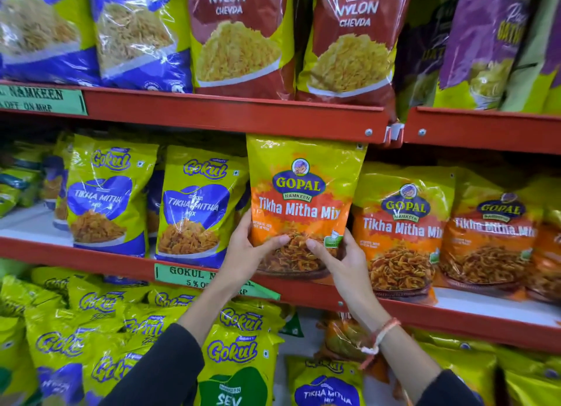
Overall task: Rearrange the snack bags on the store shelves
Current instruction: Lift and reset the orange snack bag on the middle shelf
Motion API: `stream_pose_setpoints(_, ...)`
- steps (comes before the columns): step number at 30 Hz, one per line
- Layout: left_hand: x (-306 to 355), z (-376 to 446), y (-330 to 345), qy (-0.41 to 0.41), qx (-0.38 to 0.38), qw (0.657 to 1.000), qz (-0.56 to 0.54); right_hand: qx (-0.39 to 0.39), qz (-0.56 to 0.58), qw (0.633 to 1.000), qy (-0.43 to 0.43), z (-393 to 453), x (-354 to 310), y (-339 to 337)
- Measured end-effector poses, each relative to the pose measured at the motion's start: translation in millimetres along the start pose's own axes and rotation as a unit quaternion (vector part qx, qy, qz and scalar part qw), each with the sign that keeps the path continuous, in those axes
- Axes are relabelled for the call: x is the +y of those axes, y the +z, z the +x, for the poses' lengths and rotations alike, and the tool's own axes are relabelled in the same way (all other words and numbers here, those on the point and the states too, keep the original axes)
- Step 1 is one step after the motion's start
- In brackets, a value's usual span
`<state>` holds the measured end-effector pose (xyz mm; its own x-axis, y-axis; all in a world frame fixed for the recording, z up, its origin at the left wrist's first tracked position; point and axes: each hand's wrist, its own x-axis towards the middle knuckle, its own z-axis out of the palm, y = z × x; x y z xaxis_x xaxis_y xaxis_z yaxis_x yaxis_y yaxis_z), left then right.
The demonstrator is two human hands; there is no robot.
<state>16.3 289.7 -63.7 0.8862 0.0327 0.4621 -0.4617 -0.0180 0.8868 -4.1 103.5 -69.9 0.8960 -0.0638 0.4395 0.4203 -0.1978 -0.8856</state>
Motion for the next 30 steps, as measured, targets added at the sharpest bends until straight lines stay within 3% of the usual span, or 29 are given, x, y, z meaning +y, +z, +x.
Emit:
stream_pose_setpoints(7, 3, -20, 28, -0.043, -0.011, 0.999, -0.011, 0.004, 0.005, 1.0, -0.008, -21, -4, -36)
stream_pose_setpoints(14, -3, -47, 106, -0.084, -0.039, 0.994, -0.058, 0.005, -0.003, 1.0, -0.013, -31, 0, -121)
stream_pose_setpoints(20, -2, -56, 174, -0.059, -0.069, 0.996, -0.016, -0.001, -0.018, 1.0, 0.019, -52, 14, -200)
stream_pose_setpoints(30, 19, -43, 297, 0.008, -0.08, 0.997, 0.003, 0.062, 0.037, 0.997, 0.016, -44, 22, -313)
